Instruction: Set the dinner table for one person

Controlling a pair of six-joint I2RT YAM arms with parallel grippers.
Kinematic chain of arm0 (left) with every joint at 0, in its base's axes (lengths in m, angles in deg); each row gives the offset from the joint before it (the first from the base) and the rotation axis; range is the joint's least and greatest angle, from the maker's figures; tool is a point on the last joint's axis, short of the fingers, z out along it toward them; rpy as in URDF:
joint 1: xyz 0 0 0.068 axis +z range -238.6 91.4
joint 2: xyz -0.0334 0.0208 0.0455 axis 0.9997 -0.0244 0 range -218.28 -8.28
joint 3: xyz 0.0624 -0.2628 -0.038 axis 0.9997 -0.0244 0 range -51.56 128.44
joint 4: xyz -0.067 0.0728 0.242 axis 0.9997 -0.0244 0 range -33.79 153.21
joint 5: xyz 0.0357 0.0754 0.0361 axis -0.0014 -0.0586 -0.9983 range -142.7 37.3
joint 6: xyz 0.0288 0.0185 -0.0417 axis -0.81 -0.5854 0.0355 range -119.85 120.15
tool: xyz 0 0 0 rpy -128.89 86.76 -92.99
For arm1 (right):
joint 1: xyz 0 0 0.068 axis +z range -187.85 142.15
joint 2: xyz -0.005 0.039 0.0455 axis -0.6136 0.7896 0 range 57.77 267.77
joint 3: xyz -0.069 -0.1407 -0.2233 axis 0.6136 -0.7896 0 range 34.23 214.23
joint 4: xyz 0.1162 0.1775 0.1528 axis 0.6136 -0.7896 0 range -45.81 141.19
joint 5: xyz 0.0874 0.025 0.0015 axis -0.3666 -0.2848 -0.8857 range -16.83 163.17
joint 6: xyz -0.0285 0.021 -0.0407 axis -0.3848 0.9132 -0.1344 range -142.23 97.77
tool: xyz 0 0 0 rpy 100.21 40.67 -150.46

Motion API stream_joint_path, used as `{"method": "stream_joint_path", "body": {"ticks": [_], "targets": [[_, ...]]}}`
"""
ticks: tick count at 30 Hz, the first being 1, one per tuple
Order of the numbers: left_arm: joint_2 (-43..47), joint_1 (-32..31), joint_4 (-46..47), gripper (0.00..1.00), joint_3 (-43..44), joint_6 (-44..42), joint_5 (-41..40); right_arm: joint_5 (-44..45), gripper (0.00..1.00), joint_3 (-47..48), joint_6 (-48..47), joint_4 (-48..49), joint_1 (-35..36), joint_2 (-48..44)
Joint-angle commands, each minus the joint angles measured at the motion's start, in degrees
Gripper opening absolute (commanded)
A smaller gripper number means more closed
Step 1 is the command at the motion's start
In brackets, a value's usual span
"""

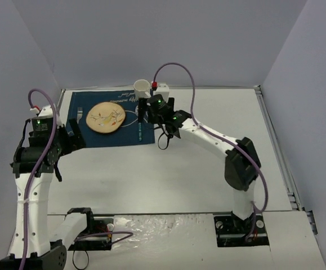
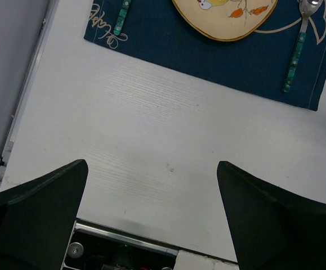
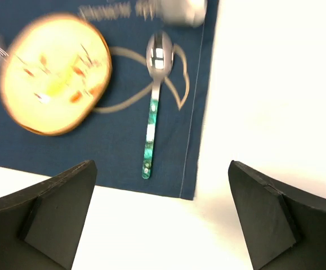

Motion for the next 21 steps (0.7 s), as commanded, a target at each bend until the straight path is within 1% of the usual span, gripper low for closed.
{"method": "stream_joint_path", "body": {"ticks": [1,2,3,5,8,9,11,12,13,17,21], "targets": [[3.9,-0.3,-1.4,0.97,1.6,-3.8,-1.8,7.7,1.0,-12.2,-6.8,4.1,-2.3,-19.1],[4.9,-0.3,-1.3,0.97,1.2,-4.2,-2.2,8.9,1.0,-15.2,-8.3,4.2,-2.7,-24.5],[5.4,-0.3,-1.2,0.97,0.7,-4.8,-2.7,9.9,1.0,-19.4,-8.9,4.4,-2.9,-27.2],[6.7,-0.3,-1.0,0.97,0.1,-5.6,-3.3,13.4,1.0,-24.9,-10.5,4.5,-3.4,-37.6],[8.2,-0.3,-0.1,0.97,-1.0,-6.8,-3.0,16.5,1.0,-32.7,-12.1,4.4,-4.6,-48.4],[8.6,-0.3,0.2,0.97,-1.6,-7.1,-2.8,17.2,1.0,-37.1,-12.6,4.4,-5.1,-53.3],[9.1,-0.4,0.5,0.97,-1.9,-7.4,-2.0,20.1,1.0,-41.0,-13.0,4.2,-5.4,-63.3],[9.3,-0.4,0.6,0.97,-2.0,-7.4,-1.7,20.3,1.0,-42.5,-12.8,4.0,-5.5,-66.6],[9.6,-0.4,0.9,0.97,-2.1,-7.4,-1.3,22.8,1.0,-45.2,-13.0,3.4,-5.5,-71.7],[9.6,-0.4,0.9,0.97,-2.1,-7.3,0.6,25.1,1.0,-49.7,-16.3,2.7,-5.6,-81.9],[9.3,-0.4,0.7,0.97,-2.0,-7.2,1.7,28.2,1.0,-52.2,-17.6,-0.8,-5.7,-90.5]]}}
